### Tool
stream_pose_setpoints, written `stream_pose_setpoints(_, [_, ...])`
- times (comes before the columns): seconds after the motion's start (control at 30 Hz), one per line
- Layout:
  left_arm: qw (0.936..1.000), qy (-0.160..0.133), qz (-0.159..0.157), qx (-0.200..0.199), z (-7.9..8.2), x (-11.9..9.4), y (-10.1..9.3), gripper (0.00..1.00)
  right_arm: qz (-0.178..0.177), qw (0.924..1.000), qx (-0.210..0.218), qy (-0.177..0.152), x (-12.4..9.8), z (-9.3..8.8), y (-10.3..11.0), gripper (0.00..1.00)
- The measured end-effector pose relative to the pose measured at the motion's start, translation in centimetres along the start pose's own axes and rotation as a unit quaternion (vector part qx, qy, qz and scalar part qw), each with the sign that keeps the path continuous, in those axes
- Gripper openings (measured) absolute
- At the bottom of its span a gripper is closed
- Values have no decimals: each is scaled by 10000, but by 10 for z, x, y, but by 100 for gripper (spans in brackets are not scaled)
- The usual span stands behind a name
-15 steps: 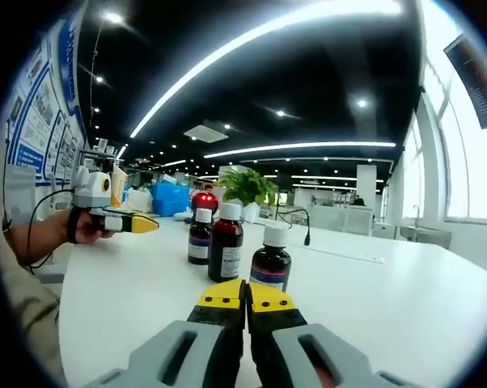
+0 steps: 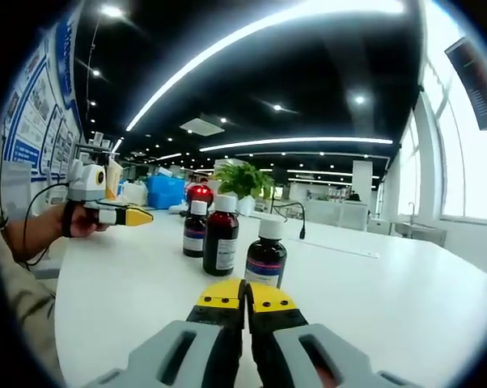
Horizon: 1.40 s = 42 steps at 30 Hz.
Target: Rotate the medicine bottle to make it face forward pick up the medicine bottle inspect the drug traceability code place the medicine on the table
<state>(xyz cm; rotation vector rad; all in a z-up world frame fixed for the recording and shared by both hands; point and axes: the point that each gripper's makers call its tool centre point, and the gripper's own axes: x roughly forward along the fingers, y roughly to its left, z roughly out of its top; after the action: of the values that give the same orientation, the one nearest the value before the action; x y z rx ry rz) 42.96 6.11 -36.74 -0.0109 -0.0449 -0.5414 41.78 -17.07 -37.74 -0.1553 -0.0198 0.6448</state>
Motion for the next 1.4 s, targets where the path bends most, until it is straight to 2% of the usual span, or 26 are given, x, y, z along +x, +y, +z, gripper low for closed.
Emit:
stream_pose_setpoints(0.2, [9999, 42, -28, 140, -1, 0, -2, 0, 22, 9999, -118, 36, 1, -1, 3, 0])
stream_pose_setpoints(0.5, [10000, 52, -7, 72, -2, 0, 0, 0, -2, 9999, -86, 69, 0, -2, 3, 0])
stream_pose_setpoints(0.7, [9999, 122, 48, 80, -4, -1, 1, 0, 35, 9998, 211, 45, 0, -1, 1, 0])
stream_pose_setpoints(0.83, [9998, 101, 145, 124, -4, -3, 4, 0, -23, 9997, 202, 125, 1, -4, 1, 0])
stream_pose_setpoints(0.97, [9993, 206, 301, -32, -9, -1, 13, 0, -69, 9993, 239, 262, 4, -11, -5, 0])
stream_pose_setpoints(1.07, [9992, 222, 305, -153, -10, -1, 15, 0, -144, 9980, 537, 307, 4, -14, -12, 0])
stream_pose_setpoints(1.13, [9970, 525, 452, -331, -21, 0, 20, 0, -269, 9966, 711, 310, 2, -15, -19, 0])
stream_pose_setpoints(1.17, [9964, 618, 501, -308, -24, 1, 22, 0, -325, 9964, 724, 283, 0, -15, -21, 0])
stream_pose_setpoints(1.23, [9963, 625, 499, -308, -25, 4, 21, 0, -359, 9966, 690, 277, 1, -14, -22, 0])
stream_pose_setpoints(1.33, [9963, 641, 547, -156, -25, 4, 20, 0, -240, 9969, 683, 320, 2, -15, -16, 0])
stream_pose_setpoints(1.4, [9970, 604, 477, -63, -23, 3, 16, 0, -289, 9980, 477, 304, 1, -14, -16, 0])
